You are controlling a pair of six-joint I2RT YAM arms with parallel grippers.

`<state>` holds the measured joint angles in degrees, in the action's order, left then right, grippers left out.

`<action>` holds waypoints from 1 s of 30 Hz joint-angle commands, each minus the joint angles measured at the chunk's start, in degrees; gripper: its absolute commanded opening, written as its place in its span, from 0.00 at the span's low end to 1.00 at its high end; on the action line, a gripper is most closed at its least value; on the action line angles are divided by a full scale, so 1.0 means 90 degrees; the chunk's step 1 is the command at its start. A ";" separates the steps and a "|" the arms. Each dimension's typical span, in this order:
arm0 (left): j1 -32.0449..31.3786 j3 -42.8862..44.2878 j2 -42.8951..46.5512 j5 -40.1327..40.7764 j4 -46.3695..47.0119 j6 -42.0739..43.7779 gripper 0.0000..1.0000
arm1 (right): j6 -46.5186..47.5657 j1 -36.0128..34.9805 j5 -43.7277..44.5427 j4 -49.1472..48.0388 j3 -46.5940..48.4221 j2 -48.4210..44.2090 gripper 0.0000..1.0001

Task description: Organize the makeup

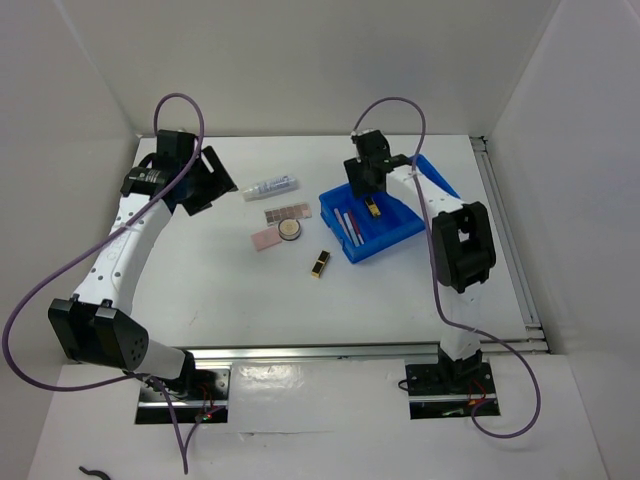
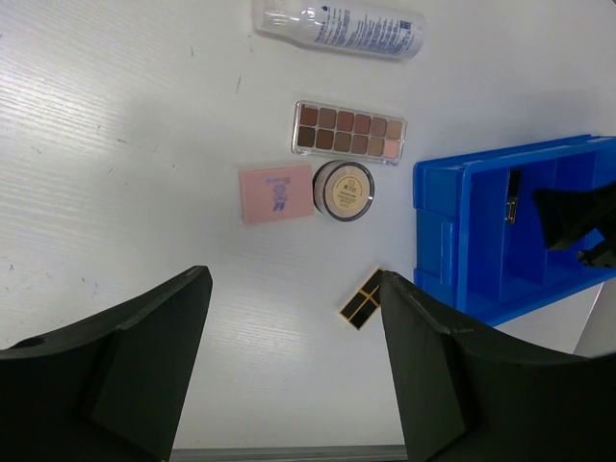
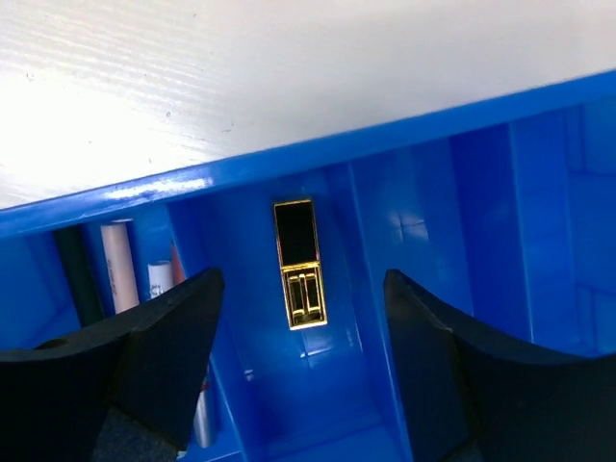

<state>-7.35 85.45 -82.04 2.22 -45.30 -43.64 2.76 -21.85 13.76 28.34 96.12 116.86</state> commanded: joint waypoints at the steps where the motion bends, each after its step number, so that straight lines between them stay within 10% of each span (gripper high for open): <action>1: 0.0036 0.0047 -0.0025 0.0027 0.0121 0.0122 0.84 | -0.0404 -0.0082 0.0268 0.0064 0.0200 -0.0639 0.74; 14: 0.0036 -0.0304 0.0511 0.0027 0.0062 0.0298 0.84 | -0.4621 -0.2669 -0.0287 0.1618 -0.1372 -0.1842 0.73; 30: 0.0036 -0.0539 0.0698 0.0086 0.0062 0.0483 0.84 | -0.5093 -0.2661 -0.0464 0.1314 -0.1461 -0.0456 0.73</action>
<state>-7.35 80.49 -77.78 2.44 -45.39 -40.47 -42.59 -46.78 9.32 41.08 81.67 110.80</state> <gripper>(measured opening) 0.840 0.729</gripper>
